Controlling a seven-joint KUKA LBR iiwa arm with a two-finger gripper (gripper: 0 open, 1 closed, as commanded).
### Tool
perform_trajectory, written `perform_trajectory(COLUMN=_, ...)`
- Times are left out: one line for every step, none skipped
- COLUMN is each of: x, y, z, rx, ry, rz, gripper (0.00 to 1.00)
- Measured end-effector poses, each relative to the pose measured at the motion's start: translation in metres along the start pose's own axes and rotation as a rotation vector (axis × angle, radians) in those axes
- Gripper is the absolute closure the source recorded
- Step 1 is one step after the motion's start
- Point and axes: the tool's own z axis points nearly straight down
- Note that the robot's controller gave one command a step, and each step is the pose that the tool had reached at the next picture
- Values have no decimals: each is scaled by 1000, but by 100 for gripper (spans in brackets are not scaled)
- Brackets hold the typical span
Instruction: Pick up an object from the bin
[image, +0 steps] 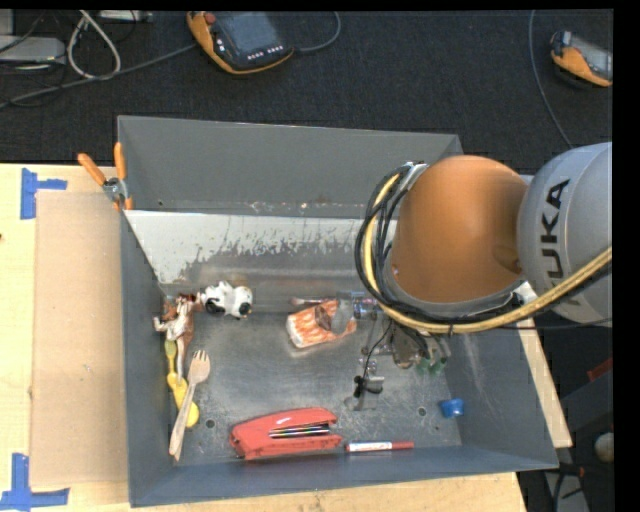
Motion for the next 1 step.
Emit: perform_trajectory(x=-2, y=-1, z=-4, rx=-1, ry=-8, rz=4, gripper=0)
